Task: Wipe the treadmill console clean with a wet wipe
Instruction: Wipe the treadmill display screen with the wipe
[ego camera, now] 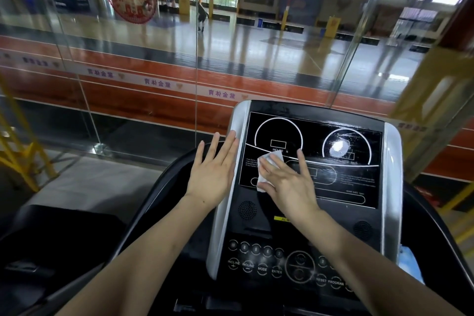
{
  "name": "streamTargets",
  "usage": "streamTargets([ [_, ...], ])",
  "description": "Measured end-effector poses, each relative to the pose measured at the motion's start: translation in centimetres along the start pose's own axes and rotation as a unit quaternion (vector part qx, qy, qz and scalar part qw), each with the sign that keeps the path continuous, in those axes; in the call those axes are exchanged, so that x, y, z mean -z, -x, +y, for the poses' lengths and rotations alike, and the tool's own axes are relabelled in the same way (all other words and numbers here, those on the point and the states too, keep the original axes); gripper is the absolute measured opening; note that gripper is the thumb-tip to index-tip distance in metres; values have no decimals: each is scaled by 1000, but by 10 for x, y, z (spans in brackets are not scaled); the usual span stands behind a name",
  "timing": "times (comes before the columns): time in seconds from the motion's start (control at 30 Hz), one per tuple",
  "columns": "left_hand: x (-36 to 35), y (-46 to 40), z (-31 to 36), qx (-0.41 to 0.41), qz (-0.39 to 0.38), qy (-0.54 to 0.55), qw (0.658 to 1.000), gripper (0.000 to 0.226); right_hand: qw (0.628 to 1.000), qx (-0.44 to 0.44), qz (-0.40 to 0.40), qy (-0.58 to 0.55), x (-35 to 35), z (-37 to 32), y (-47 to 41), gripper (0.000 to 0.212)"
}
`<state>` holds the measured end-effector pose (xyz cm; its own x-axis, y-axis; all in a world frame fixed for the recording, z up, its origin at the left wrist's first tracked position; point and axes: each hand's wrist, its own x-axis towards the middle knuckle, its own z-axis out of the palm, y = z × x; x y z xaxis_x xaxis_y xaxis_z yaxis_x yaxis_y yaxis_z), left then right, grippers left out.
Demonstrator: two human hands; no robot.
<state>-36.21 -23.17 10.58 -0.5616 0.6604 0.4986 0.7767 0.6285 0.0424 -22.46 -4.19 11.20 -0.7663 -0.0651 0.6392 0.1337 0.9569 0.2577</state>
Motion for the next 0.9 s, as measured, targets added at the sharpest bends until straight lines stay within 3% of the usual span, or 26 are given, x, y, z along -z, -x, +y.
streamTargets([
  [0.2,-2,0,3,7,0,-12,1000,66,1000,1,-23,-19,-9,-35,-22,58],
  [0.5,3,1,18,27,12,-29,999,65,996,-83,2,-17,1,32,41,51],
  [0.73,-4,2,33,-11,18,-49,999,62,995,-66,5,-69,-17,-8,7,49],
  [0.9,-5,2,47,-18,25,-36,999,65,992,-115,26,-39,1,49,65,47],
])
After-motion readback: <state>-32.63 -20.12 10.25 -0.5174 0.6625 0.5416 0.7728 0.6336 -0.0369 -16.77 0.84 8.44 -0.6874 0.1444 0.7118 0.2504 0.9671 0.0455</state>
